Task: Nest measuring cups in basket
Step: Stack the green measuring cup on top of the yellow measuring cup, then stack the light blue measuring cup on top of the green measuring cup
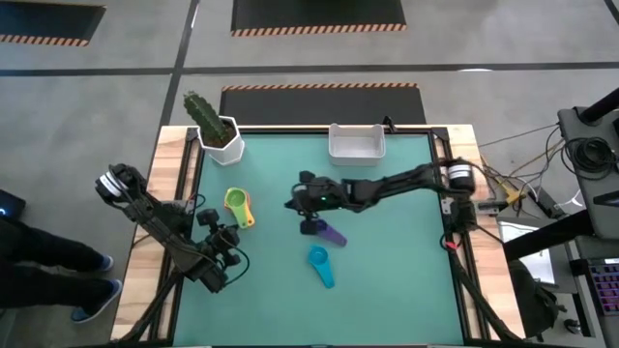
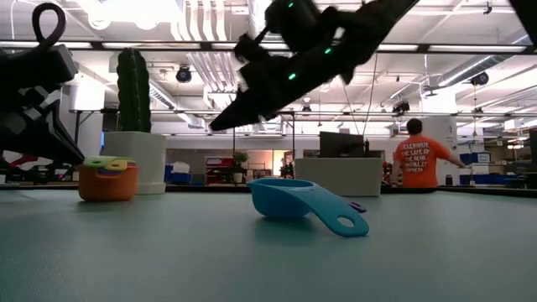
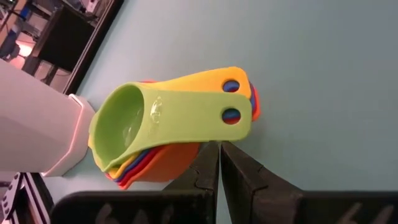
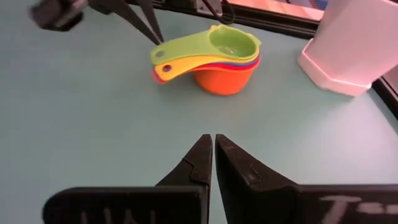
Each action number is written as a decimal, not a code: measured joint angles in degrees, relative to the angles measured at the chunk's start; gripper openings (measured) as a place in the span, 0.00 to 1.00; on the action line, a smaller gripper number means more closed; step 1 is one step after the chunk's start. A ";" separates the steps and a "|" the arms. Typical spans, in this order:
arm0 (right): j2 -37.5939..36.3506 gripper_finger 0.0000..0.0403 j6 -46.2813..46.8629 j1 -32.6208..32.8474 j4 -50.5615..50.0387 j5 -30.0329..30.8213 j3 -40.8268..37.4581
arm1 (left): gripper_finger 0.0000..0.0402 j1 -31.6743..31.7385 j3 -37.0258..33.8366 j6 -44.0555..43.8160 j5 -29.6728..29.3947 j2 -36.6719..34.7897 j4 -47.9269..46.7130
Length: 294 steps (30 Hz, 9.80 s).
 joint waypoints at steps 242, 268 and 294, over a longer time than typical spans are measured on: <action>12.24 0.60 81.42 25.41 -57.86 9.27 21.83 | 0.00 0.28 -4.93 100.31 8.48 -37.75 72.70; 12.00 0.44 71.16 21.65 -56.98 11.19 29.95 | 0.00 0.28 -4.93 101.65 8.15 -37.95 75.20; 15.62 0.24 43.99 15.34 -57.88 0.08 39.68 | 0.00 0.00 -4.93 102.37 7.87 -38.64 76.59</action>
